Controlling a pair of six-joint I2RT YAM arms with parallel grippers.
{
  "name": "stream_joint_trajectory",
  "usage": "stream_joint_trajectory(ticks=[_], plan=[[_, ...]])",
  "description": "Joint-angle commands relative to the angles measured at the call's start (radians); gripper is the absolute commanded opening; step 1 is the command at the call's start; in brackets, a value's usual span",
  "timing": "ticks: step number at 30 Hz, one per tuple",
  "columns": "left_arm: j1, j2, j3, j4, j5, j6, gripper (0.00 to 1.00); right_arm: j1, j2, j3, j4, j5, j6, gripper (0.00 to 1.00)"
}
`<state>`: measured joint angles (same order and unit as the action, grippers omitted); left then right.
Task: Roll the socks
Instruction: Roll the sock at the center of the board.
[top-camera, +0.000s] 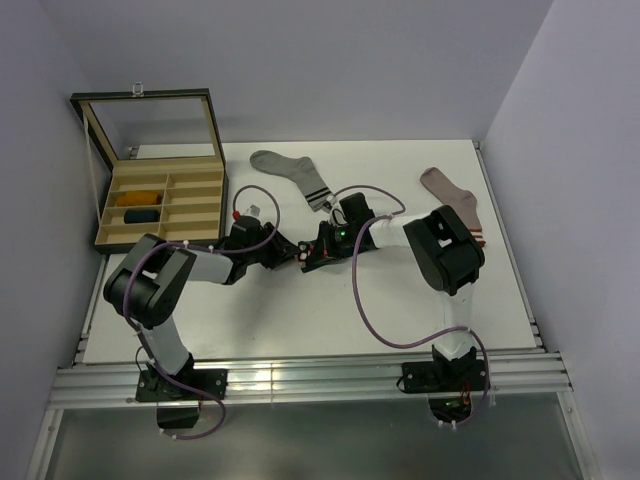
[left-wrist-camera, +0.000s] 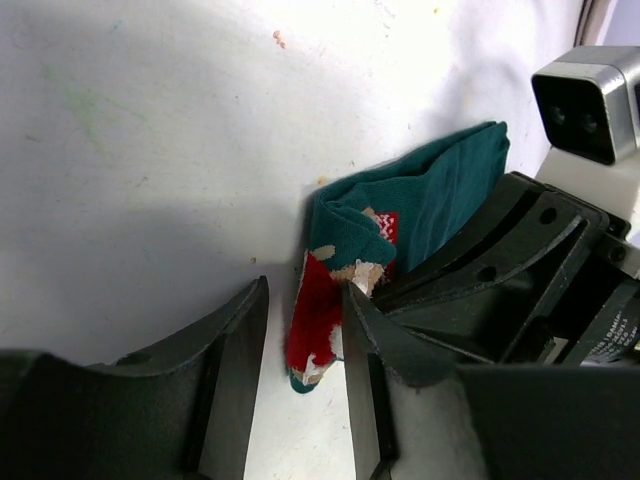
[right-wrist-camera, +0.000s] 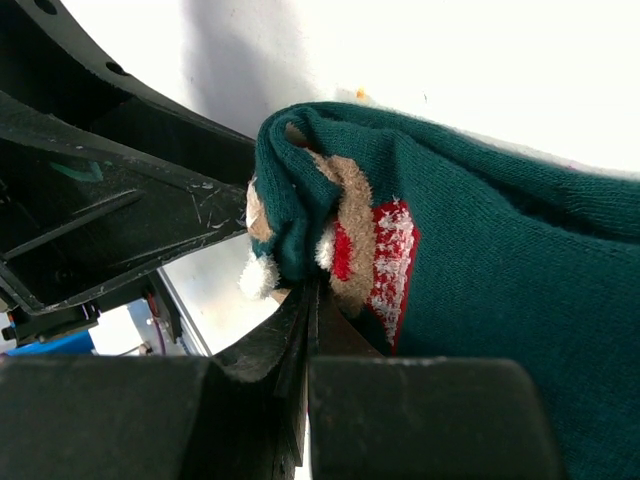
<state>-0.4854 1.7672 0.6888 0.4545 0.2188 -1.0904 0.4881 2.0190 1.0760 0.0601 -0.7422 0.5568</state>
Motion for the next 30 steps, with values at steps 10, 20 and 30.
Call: stream_joint_trajectory(ticks=[10,20,30], plan=[[0.007,0.023,-0.037,0.167,0.042,0.079,0.47,-0.002,0.061,-0.008,-0.135,0.089,-0.070,0.00],[0.021,0.084,-0.009,0.162,0.057,0.141,0.46,-0.003,0.060,-0.004,-0.137,0.084,-0.075,0.00],[0.022,0.124,0.037,0.057,0.007,0.152,0.38,-0.002,0.061,0.010,-0.154,0.079,-0.089,0.00]])
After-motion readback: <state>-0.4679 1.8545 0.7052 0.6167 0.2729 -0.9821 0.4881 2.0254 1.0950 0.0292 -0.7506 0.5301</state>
